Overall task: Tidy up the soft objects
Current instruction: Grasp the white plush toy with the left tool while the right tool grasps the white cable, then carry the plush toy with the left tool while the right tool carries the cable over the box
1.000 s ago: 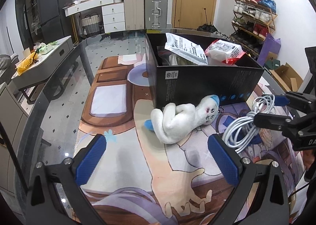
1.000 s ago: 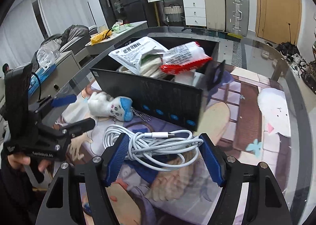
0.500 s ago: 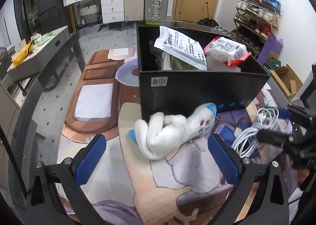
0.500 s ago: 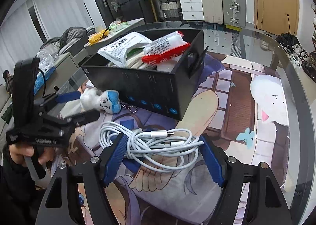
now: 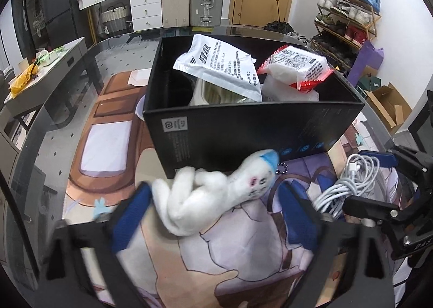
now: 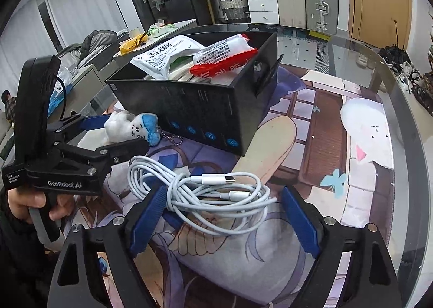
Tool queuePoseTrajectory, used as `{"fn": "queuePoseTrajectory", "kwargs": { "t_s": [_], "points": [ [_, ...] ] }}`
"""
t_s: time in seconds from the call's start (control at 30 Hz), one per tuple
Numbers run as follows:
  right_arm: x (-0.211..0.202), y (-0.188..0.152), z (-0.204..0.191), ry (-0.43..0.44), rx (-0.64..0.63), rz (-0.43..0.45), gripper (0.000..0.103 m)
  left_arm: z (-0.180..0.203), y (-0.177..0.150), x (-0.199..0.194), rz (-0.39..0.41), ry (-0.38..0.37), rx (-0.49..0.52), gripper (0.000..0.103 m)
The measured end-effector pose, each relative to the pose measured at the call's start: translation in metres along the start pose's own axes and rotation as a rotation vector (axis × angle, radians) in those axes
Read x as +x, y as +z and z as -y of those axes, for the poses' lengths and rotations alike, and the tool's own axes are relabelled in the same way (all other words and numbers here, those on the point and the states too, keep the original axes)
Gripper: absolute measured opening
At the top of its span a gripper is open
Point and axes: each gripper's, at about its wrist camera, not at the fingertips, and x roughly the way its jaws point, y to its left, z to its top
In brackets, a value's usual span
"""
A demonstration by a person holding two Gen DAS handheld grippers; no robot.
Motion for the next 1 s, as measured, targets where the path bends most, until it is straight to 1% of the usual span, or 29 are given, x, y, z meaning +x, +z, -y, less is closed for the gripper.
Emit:
{"fn": "queuePoseTrajectory", "kwargs": {
  "t_s": [0.03, 0.07, 0.13, 0.2, 0.27, 0.3, 0.37, 0.43, 0.57, 0.7, 0.87, 0.97, 1.0],
  "points": [
    [-0.001, 0.0, 0.0, -0.001, -0.001, 0.0, 0.089, 0.001, 0.0, 0.001, 0.0, 0.003, 0.012, 0.08],
    [0.0, 0.0, 0.0, -0.001, -0.002, -0.001, 0.089, 0.002, -0.001, -0.001, 0.008, 0.001, 0.023, 0.073],
    [-0.001, -0.001, -0.001, -0.002, -0.006, -0.003, 0.089, 0.005, -0.003, -0.003, 0.015, -0.009, 0.044, 0.068],
    [0.0, -0.001, -0.001, -0.002, -0.01, -0.006, 0.089, 0.005, -0.005, -0.006, 0.018, -0.023, 0.056, 0.06],
    [0.0, -0.001, -0.001, -0.003, -0.013, -0.01, 0.089, 0.004, -0.009, -0.01, 0.021, -0.038, 0.059, 0.049],
    [0.001, -0.001, -0.002, -0.003, -0.014, -0.011, 0.09, 0.003, -0.011, -0.013, 0.024, -0.048, 0.06, 0.047],
    [0.001, -0.002, -0.003, -0.004, -0.017, -0.013, 0.09, 0.0, -0.015, -0.017, 0.026, -0.067, 0.053, 0.039],
    [0.001, -0.002, -0.003, -0.005, -0.019, -0.013, 0.091, -0.002, -0.018, -0.02, 0.03, -0.08, 0.051, 0.036],
    [0.003, -0.002, -0.005, -0.004, -0.019, -0.01, 0.094, -0.003, -0.025, -0.025, 0.042, -0.084, 0.044, 0.032],
    [0.003, -0.001, -0.004, 0.013, 0.004, 0.002, 0.096, -0.003, -0.027, -0.027, 0.05, -0.086, 0.043, 0.031],
    [0.004, 0.003, -0.002, 0.02, 0.045, 0.018, 0.096, -0.005, -0.028, -0.029, 0.057, -0.089, 0.035, 0.031],
    [0.006, 0.005, -0.007, 0.005, 0.044, 0.021, 0.096, -0.005, -0.027, -0.028, 0.057, -0.089, 0.034, 0.031],
    [0.007, 0.006, -0.008, 0.001, 0.044, 0.022, 0.094, -0.005, -0.027, -0.028, 0.058, -0.089, 0.033, 0.031]
  ]
}}
